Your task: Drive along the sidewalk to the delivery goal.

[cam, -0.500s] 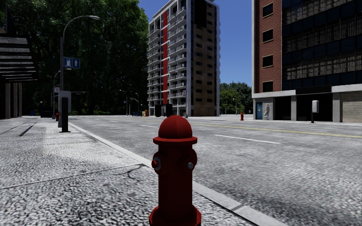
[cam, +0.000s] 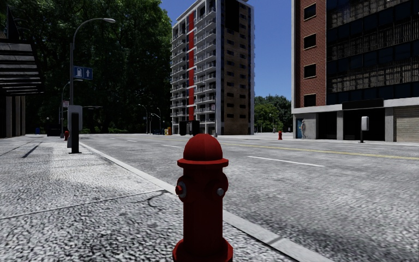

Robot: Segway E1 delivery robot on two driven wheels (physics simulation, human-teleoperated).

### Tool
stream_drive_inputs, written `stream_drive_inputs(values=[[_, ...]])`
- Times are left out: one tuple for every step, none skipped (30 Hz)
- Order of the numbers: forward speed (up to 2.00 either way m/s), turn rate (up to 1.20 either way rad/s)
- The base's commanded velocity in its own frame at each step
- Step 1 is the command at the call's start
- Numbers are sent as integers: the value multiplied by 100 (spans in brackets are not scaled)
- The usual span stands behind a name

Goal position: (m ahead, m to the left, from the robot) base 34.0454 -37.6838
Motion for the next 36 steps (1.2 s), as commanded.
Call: stream_drive_inputs(values=[[0,0],[0,0],[0,0],[0,0],[0,0],[0,0],[0,0],[0,0],[0,0],[0,0],[0,0],[0,0],[0,0],[0,0],[0,0],[0,-7],[0,-55],[0,-55],[0,-80],[0,-102],[0,-120],[0,-120],[0,-120],[0,-120],[0,-120],[0,-120],[0,-120],[0,-120],[0,-120],[0,-120],[0,-120],[0,-120],[0,-120],[0,-120],[0,-120],[0,-120]])
